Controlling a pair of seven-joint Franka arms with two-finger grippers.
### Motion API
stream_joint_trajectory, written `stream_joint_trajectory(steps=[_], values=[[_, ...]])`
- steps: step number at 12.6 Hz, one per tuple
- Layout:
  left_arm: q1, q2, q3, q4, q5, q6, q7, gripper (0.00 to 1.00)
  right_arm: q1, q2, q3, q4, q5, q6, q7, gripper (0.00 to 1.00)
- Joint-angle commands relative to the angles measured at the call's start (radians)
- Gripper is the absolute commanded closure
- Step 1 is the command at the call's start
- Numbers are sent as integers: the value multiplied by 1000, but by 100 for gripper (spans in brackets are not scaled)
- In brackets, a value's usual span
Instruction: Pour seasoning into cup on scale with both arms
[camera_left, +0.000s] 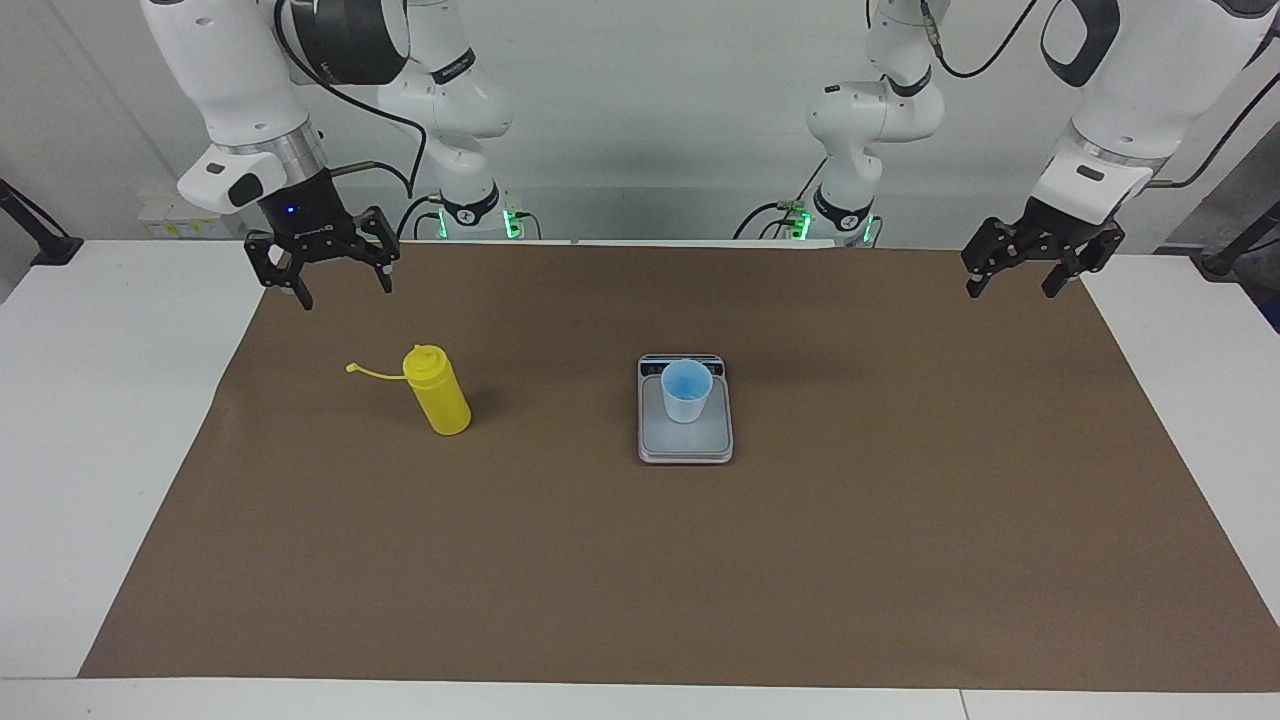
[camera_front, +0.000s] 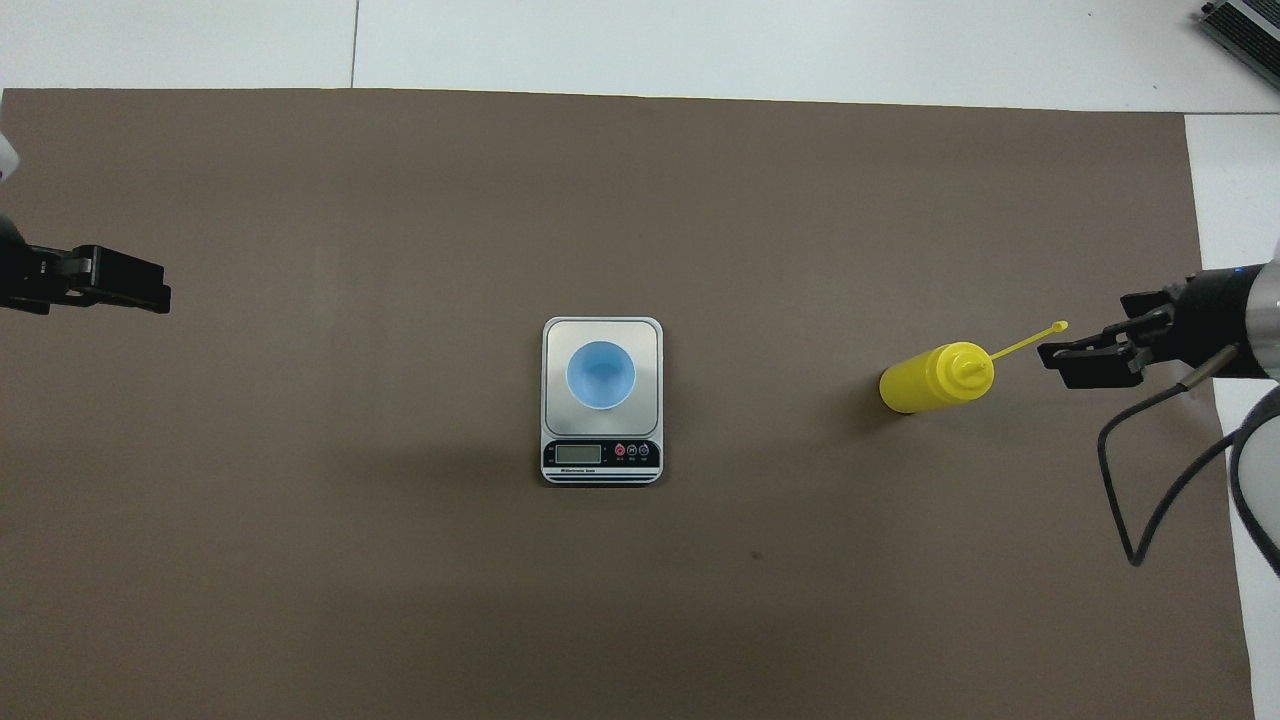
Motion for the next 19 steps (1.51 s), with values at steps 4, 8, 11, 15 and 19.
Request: stream_joint_trajectory(steps=[4, 8, 11, 15, 19], values=[[-9, -27, -6, -34, 0, 24, -4, 0, 43, 62, 6, 157, -144, -174, 417, 0], [-7, -27, -6, -33, 0, 21, -2, 0, 73, 14, 12, 115, -137, -257, 507, 0], [-6, -27, -4, -33, 2, 16, -1, 0, 83, 9, 11, 101, -129, -231, 489, 0], [5, -33, -4, -40, 2, 7, 2, 0, 70, 0, 6, 66, -126, -187, 427, 0], [6, -39, -4, -56, 2, 16, 1, 0, 57, -15, 3, 27, -102, -150, 366, 0]])
